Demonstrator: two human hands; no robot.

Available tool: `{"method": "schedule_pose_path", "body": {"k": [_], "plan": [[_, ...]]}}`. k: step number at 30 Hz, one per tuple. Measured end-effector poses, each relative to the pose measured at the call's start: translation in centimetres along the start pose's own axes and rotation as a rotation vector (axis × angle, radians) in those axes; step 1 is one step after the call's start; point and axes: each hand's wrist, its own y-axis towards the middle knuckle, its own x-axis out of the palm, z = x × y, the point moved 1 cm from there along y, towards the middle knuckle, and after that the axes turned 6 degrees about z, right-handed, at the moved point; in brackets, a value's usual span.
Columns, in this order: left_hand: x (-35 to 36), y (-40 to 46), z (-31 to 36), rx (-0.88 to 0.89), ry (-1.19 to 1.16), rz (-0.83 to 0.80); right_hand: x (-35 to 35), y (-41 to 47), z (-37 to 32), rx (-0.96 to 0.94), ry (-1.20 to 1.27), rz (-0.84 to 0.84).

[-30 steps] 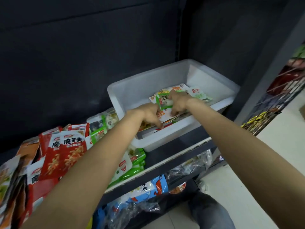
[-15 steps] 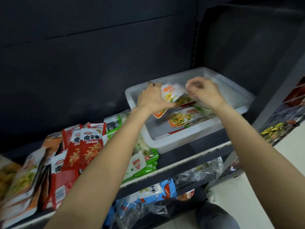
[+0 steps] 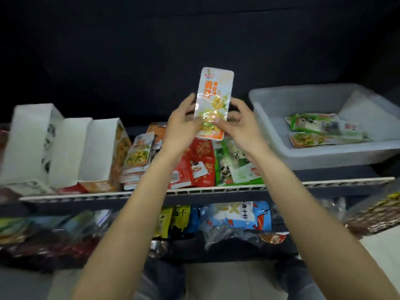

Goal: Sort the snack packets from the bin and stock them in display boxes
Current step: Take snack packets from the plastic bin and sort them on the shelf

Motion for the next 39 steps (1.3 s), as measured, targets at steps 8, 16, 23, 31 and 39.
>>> {"method": "schedule_pose_path", "body": {"k": [8,16,23,31,39], "plan": [[-10.0,-4.4,-8.2,0.032,1.011,-0.047,13.2,1.9,3.2,0.143,-0.194,-0.153],[-10.8,-4.1,-10.1,-0.027,1.078,0.009,18.3,5.2,4.3,0.024,-0.593,-0.271],[-11.2,-3.7,-10.5,0.015,1.142,-0.026,20.0,5.2,4.7,-0.294,-1.189,-0.604],[-11.3,-3.4,-10.0,0.113,1.099,0.009,18.1,4.3,4.3,-0.266,-1.058,-0.581],[-6.8,-2.6,-3.1,0.552,0.592,0.188,6.0,1.0,-0.7,-0.531,-0.744,-0.153]]}}
